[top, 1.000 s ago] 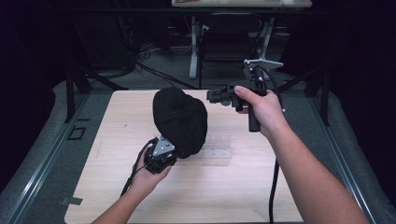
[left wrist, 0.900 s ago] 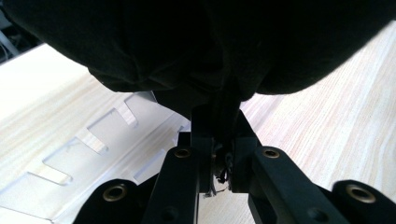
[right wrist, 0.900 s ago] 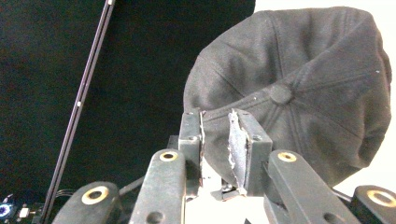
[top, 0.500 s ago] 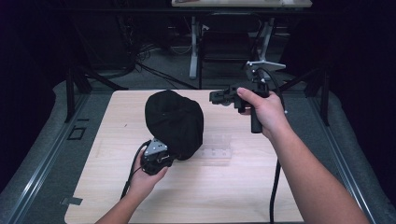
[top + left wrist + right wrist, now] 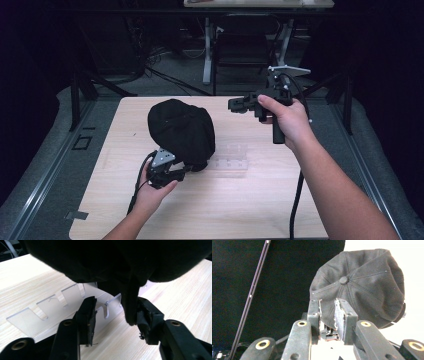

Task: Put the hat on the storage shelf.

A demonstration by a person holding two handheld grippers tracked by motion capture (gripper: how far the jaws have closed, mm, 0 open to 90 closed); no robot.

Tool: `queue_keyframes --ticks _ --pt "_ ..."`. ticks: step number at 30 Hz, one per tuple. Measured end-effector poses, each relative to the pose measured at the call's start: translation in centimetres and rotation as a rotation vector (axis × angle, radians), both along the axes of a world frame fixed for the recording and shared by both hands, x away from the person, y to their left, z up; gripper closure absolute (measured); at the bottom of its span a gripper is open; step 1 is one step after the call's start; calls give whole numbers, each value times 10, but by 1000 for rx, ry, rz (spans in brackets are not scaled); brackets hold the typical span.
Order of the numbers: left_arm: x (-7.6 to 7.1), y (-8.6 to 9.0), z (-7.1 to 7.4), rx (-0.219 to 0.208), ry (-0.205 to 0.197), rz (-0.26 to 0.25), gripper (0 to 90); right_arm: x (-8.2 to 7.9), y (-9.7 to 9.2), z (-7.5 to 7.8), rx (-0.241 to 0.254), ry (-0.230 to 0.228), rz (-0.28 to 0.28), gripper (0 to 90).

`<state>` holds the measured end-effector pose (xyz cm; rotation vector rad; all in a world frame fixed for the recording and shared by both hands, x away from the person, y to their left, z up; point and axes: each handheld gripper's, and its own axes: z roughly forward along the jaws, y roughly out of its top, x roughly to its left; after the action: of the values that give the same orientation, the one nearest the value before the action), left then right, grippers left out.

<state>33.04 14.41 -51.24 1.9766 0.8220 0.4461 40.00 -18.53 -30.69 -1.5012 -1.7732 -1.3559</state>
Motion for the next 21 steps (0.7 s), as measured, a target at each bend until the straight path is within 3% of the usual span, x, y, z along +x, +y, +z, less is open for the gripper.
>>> queue_keyframes --ticks 12,20,21 --pt "-8 9 -5 -11 2 10 438 -8 -2 -7 -42 -22 -8 737" --pt "-16 17 -7 -2 4 12 398 -22 -10 -22 -102 -47 -32 736" --pt "-18 19 -8 -6 12 16 396 -28 -12 -27 -137 -73 -44 735"
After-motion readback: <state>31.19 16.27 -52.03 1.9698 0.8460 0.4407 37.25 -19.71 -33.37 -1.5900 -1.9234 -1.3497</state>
